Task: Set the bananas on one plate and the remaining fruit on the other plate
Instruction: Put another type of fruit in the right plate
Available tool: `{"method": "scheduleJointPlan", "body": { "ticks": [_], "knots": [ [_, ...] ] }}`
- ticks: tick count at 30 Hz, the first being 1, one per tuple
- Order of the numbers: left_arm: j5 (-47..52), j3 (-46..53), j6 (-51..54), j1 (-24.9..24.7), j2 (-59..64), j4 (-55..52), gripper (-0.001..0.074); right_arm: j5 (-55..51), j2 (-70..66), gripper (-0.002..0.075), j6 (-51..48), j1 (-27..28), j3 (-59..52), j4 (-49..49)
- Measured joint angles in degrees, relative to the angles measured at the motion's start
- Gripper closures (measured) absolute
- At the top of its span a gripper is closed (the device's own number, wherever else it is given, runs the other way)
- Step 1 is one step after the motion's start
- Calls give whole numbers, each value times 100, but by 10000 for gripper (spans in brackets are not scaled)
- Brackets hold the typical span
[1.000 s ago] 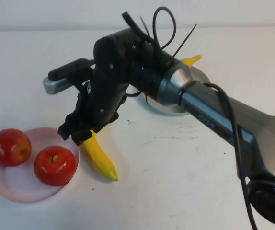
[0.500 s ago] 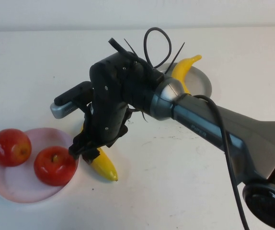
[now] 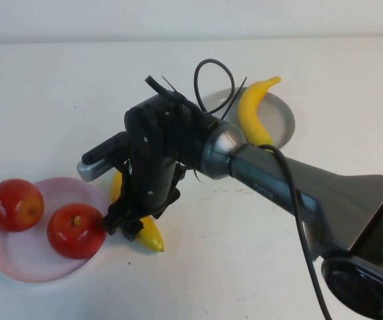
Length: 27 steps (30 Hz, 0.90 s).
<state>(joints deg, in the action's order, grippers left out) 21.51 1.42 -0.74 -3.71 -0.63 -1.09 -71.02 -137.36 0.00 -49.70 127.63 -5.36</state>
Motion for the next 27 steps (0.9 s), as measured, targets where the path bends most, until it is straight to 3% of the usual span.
{"method": "scheduleJointPlan", "body": {
  "ticks": [8,19,27],
  "knots": [
    [0,0,0,0,0,0,733,12,-73,416,0,10,0,48],
    [0,0,0,0,0,0,733,0,354,416,495,75,303,624],
    [0,0,0,0,0,0,733,0,531,417,1193,1109,682,870]
  ]
}}
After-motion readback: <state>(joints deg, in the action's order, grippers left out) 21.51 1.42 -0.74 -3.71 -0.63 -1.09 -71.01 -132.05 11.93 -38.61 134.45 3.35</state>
